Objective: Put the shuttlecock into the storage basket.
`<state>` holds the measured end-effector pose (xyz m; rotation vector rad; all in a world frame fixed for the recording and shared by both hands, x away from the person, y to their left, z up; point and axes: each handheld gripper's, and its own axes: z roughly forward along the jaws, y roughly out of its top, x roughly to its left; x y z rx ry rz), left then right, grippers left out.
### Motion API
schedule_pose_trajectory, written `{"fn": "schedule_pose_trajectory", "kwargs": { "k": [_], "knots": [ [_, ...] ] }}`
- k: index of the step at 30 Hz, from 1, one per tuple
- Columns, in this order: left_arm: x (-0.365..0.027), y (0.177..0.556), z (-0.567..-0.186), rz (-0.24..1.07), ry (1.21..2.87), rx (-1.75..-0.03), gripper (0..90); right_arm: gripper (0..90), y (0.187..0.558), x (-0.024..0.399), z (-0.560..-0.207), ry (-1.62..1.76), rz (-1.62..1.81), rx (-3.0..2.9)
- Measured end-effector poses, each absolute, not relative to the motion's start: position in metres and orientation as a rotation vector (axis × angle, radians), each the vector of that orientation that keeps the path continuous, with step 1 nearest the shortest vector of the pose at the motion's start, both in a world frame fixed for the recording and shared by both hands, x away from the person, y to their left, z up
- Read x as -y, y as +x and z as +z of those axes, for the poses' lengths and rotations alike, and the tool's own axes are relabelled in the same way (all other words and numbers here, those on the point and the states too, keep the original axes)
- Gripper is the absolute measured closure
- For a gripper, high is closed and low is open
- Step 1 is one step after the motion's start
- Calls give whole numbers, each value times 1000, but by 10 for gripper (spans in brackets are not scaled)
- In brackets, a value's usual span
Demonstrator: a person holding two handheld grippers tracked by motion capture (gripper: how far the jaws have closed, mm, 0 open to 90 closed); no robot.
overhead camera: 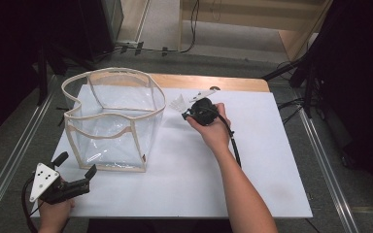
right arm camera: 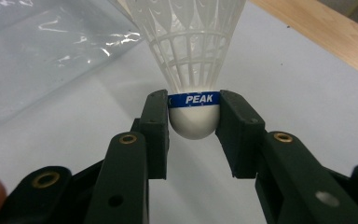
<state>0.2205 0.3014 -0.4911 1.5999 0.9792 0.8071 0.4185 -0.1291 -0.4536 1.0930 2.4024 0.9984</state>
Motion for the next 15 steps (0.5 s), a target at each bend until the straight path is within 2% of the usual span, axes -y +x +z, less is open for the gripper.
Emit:
{"fn": "schedule_pose_trajectory", "kwargs": {
  "k": [15],
  "knots": [
    [-301,220,-491,808,1600,-979,0,630,402,136,-427,1114,1111,-2331]
  ]
}}
